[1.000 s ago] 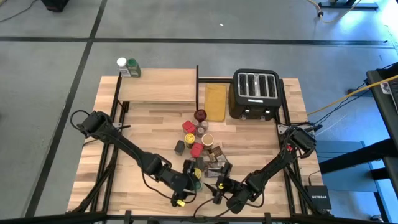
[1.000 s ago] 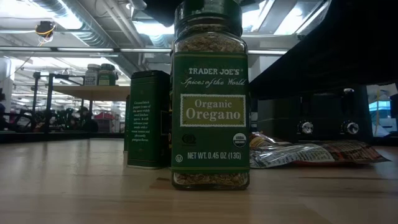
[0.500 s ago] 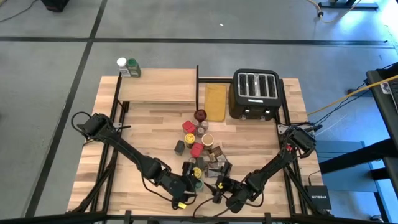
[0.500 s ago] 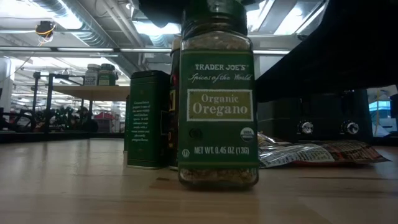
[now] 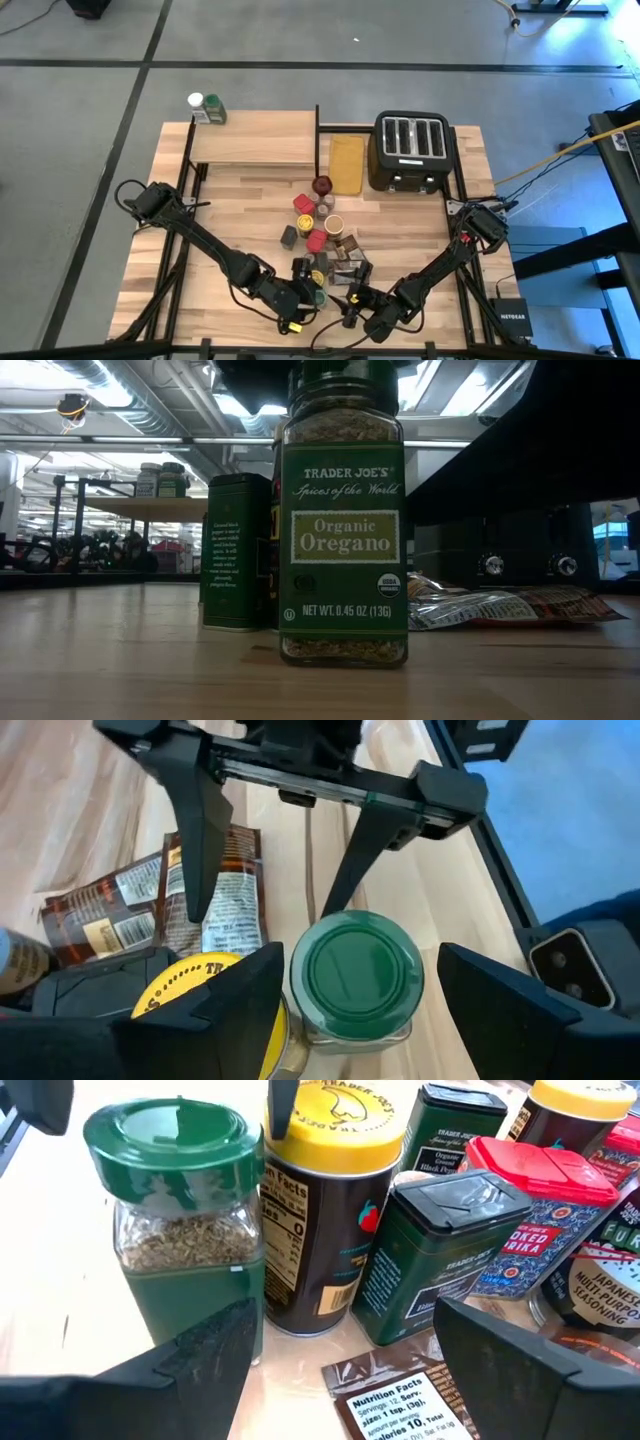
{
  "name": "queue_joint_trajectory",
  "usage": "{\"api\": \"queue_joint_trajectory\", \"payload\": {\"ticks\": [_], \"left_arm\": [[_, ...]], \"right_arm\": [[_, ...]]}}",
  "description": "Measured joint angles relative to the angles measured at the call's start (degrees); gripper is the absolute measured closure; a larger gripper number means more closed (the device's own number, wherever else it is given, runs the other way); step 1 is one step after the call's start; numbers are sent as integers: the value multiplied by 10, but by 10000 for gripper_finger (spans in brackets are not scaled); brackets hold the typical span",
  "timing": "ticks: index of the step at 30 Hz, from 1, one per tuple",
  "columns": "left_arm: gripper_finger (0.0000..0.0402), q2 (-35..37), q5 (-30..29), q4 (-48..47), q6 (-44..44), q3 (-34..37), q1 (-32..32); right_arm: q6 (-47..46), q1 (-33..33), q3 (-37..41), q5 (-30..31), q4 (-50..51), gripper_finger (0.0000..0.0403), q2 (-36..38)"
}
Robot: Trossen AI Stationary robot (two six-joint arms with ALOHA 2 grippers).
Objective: Shelf spices
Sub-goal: Put the green seasoning bottle aligned with the other green seasoning can on the shelf
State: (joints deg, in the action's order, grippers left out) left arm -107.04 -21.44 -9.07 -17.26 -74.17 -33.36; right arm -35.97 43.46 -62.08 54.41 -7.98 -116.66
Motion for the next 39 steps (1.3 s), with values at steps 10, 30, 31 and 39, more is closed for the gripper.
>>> {"api": "queue_joint_trajectory", "payload": {"ticks": [10, 30, 31, 39], "left_arm": [[141, -5, -3, -5, -13, -1, -4], [141, -6, 16, -10, 40, -1, -21], [141, -7, 16, -14, 41, 0, -22], [141, -7, 13, -8, 30, 0, -8]], "right_arm": [[0, 0, 0, 0, 0, 94, 0], [-2, 0, 0, 0, 0, 94, 0], [-2, 0, 0, 0, 0, 94, 0], [-2, 0, 0, 0, 0, 94, 0]]}}
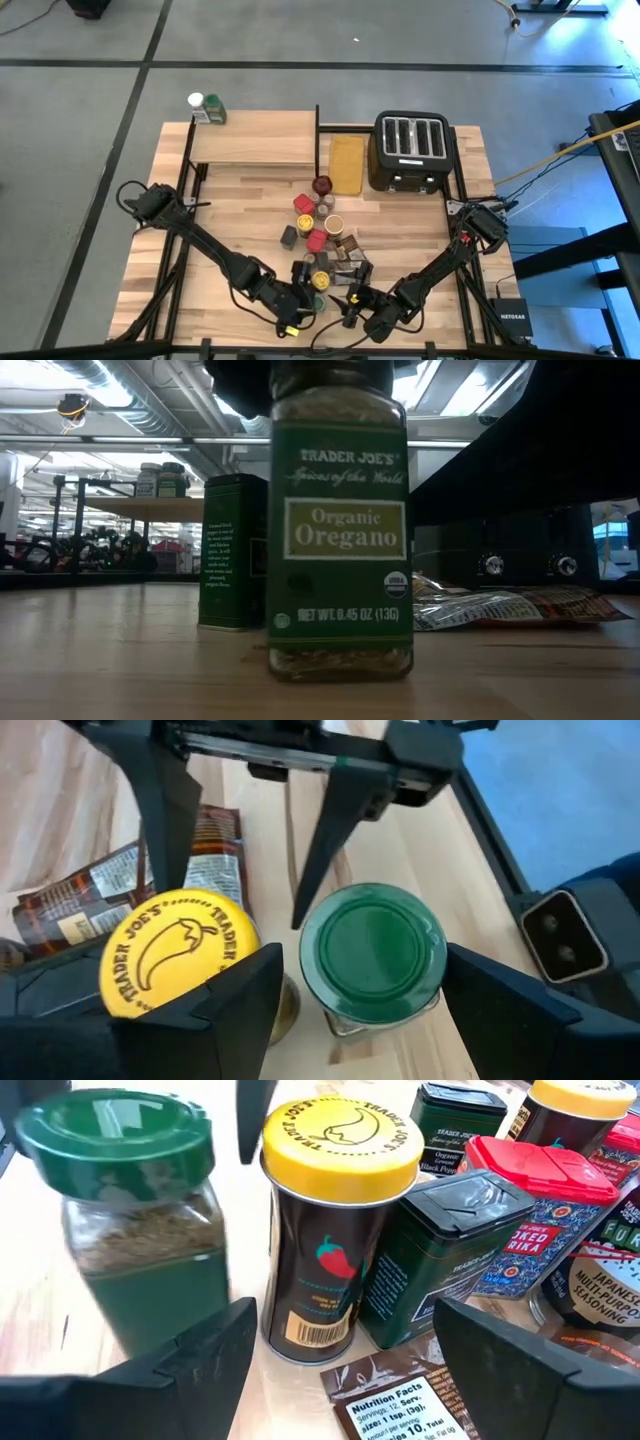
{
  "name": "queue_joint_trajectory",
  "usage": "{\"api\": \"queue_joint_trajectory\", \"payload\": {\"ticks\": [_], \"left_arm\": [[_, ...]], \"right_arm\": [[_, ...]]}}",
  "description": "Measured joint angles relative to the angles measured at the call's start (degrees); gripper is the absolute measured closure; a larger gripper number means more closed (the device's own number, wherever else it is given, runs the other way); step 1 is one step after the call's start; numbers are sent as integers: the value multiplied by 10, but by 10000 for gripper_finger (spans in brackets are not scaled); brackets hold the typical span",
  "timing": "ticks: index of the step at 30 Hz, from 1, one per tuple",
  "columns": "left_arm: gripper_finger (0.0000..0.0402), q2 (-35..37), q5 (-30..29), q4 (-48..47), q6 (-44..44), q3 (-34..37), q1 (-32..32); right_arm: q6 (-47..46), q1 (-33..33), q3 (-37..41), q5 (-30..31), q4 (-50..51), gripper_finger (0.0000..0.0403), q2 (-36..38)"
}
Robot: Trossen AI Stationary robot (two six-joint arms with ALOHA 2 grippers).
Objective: Shelf spices
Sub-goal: Put the green seasoning bottle aligned with the other green seasoning can on the shelf
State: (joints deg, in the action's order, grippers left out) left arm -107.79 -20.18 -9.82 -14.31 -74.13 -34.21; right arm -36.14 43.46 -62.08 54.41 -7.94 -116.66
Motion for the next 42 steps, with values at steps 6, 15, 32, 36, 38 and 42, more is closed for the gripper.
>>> {"api": "queue_joint_trajectory", "payload": {"ticks": [6, 15, 32, 36, 38, 42], "left_arm": [[141, -9, 2, 5, -3, 0, 3], [141, -43, -19, 71, -43, -1, 3], [210, -37, -8, 69, -41, -1, 5], [210, -11, 11, 52, -43, -2, 0], [210, 14, 12, 19, -48, -8, -7], [210, 71, 11, -67, -43, -27, -19]], "right_arm": [[0, 0, 0, 0, 0, 94, 0], [0, 0, 0, 0, 1, 94, 0], [0, 0, 0, 0, 4, 94, 0], [0, 0, 0, 0, 4, 94, 0], [0, 0, 0, 0, 5, 94, 0], [0, 0, 0, 0, 4, 94, 0]]}}
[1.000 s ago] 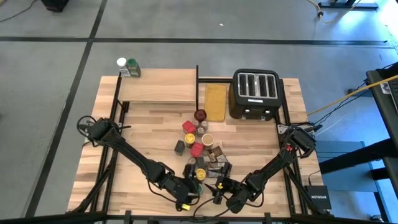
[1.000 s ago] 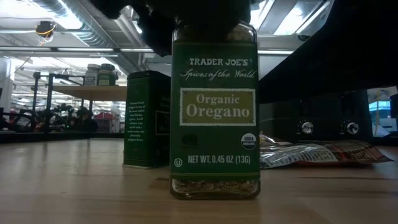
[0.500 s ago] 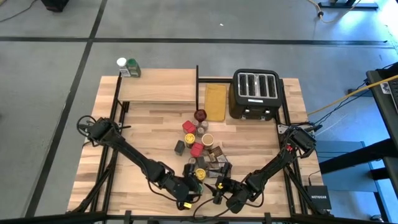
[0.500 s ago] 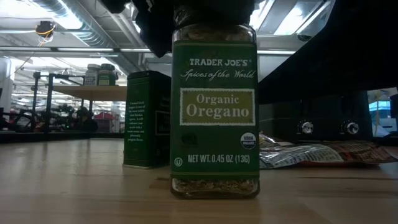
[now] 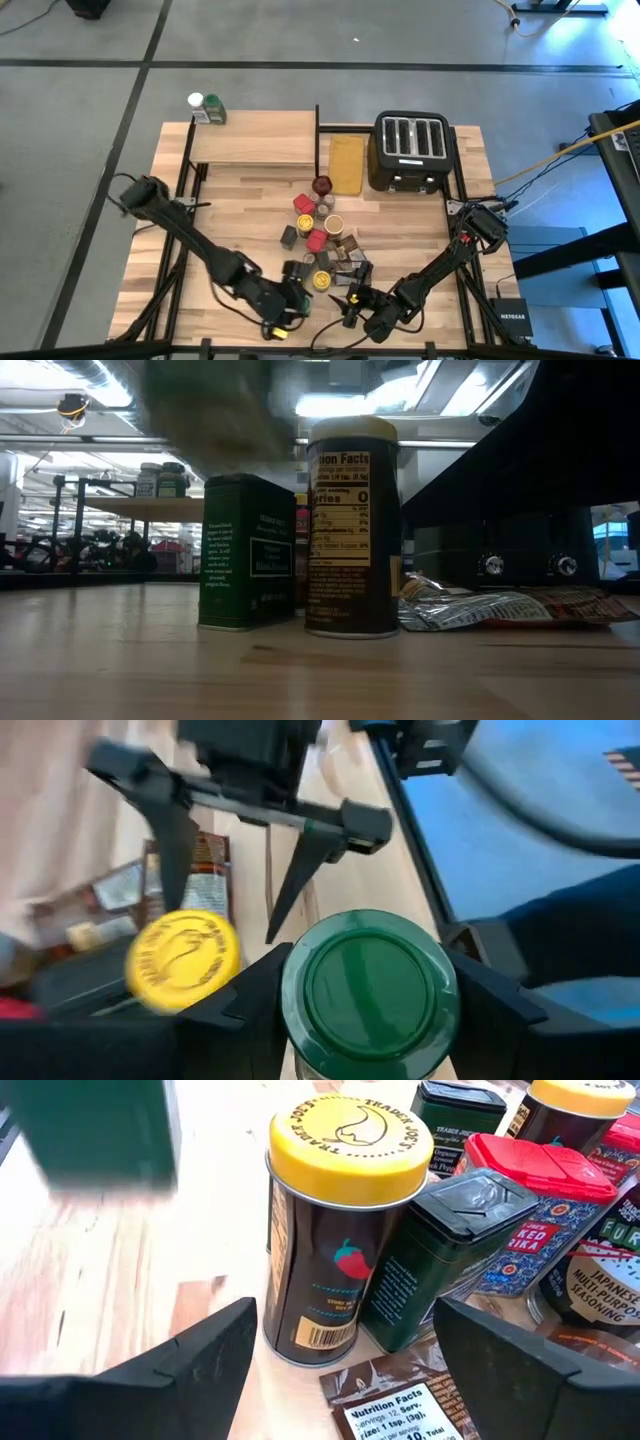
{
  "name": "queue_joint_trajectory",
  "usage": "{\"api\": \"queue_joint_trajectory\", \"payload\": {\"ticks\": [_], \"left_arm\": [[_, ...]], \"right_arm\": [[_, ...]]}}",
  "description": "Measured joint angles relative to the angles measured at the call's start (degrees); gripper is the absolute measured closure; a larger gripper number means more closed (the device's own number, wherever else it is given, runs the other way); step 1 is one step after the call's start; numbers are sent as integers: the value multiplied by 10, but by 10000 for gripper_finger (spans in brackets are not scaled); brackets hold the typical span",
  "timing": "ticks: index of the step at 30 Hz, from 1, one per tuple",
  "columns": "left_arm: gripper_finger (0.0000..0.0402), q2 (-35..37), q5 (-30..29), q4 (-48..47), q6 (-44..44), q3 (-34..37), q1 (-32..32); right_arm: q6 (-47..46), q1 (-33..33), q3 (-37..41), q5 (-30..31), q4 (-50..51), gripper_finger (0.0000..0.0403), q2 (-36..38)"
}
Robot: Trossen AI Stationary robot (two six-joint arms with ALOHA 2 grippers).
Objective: Shelf spices
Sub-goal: Put the green seasoning bottle aligned with the other green seasoning can on the shelf
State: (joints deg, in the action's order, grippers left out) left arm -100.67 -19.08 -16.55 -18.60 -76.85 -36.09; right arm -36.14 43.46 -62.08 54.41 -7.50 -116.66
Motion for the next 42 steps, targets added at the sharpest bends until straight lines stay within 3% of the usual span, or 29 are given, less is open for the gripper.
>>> {"api": "queue_joint_trajectory", "payload": {"ticks": [9, 14, 19, 22, 25, 32, 42], "left_arm": [[209, 171, -52, -178, 72, -37, 40], [208, 259, -57, -278, 119, -37, 136], [207, 324, -52, -354, 195, -37, 275], [207, 352, -6, -358, 253, -34, 374], [207, 367, 84, -354, 308, -33, 480], [207, 348, 253, -356, 420, -33, 684], [206, 245, 357, -330, 478, -32, 864]], "right_arm": [[4, -1, 0, 1, -2, 94, 0], [11, -14, 0, 10, -5, 94, 0], [78, -62, 0, -60, -22, 94, 0], [132, -98, 0, -104, -37, 94, 0], [175, -136, 0, -143, -40, 94, 0], [234, -194, 0, -253, -42, 94, 0], [291, -222, 0, -308, -50, 94, 0]]}}
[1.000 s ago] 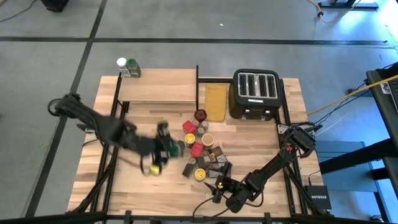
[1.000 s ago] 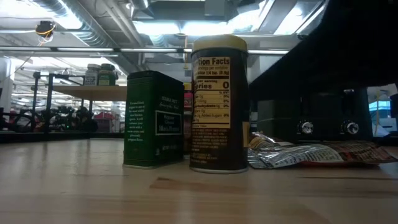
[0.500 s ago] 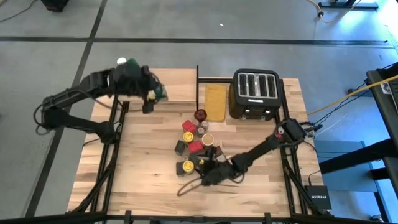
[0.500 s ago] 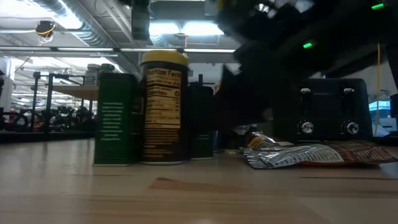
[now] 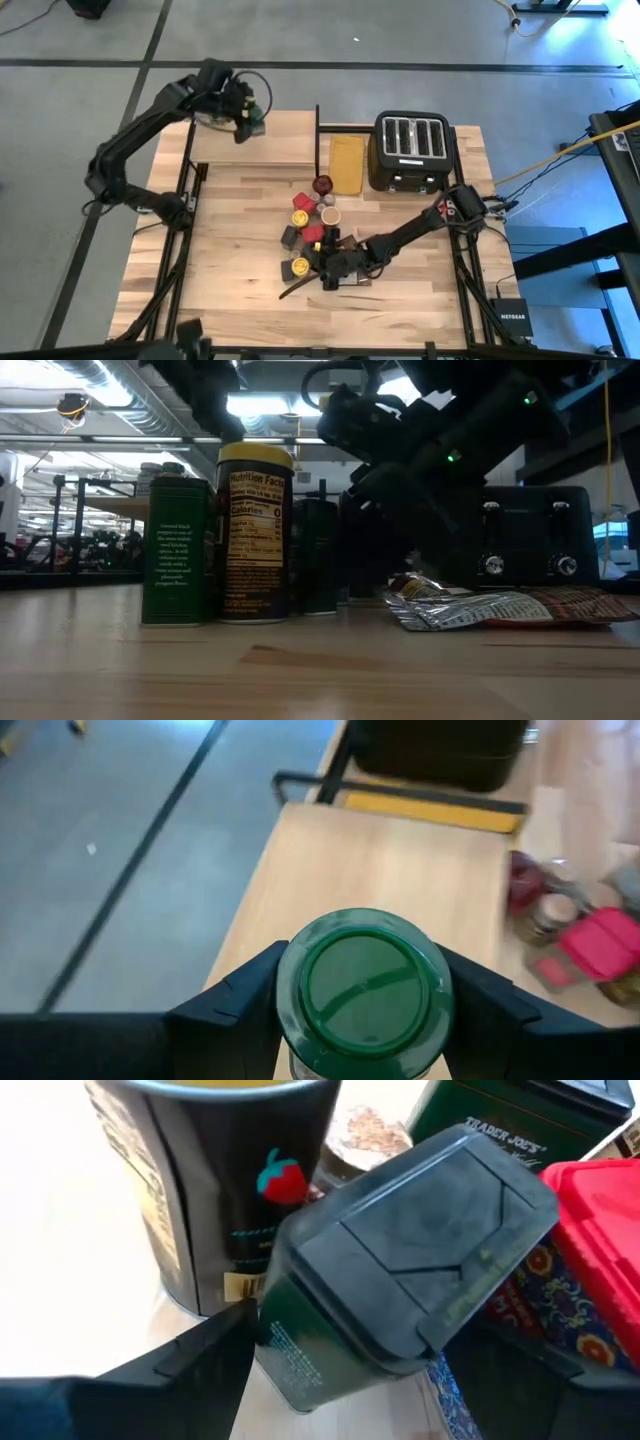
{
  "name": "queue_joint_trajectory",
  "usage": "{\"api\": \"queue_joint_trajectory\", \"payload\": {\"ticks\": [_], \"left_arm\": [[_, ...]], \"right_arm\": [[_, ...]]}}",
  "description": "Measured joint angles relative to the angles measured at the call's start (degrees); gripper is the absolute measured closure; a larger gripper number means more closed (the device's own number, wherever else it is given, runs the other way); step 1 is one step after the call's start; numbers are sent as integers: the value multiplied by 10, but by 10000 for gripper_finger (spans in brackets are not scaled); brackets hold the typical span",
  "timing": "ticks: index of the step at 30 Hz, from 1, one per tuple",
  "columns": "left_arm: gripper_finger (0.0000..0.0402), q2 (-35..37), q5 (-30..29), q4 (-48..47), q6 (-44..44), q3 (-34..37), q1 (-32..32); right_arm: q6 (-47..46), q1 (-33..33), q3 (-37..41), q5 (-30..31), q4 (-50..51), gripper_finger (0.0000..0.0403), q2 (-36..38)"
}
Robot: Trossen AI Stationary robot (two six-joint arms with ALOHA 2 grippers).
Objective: Shelf spices
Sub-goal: Put the green seasoning bottle aligned with the other green seasoning can on the shelf
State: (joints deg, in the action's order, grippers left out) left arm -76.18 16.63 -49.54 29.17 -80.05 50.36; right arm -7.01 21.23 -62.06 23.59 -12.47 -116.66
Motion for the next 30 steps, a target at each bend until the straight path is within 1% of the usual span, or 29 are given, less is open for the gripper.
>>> {"api": "queue_joint_trajectory", "payload": {"ticks": [5, 7, 9, 19, 27, 30], "left_arm": [[206, -51, 30, 0, -1, 0, 58], [206, -61, 46, 3, 0, 0, 73], [206, -67, 47, 14, 4, 0, 82], [179, -73, 48, 21, -1, 0, 95], [177, -73, 48, 23, -1, 0, 94], [177, -73, 42, 20, 2, -11, 94]], "right_arm": [[4, -4, 0, -7, 1, 94, 0], [11, -4, 0, -7, 1, 94, 0], [12, -4, 0, -7, 1, 94, 0], [-1, -27, 0, -22, -2, 94, 0], [-1, -29, 0, -19, -8, 94, 0], [-3, -27, 0, -12, 13, 94, 5]]}}
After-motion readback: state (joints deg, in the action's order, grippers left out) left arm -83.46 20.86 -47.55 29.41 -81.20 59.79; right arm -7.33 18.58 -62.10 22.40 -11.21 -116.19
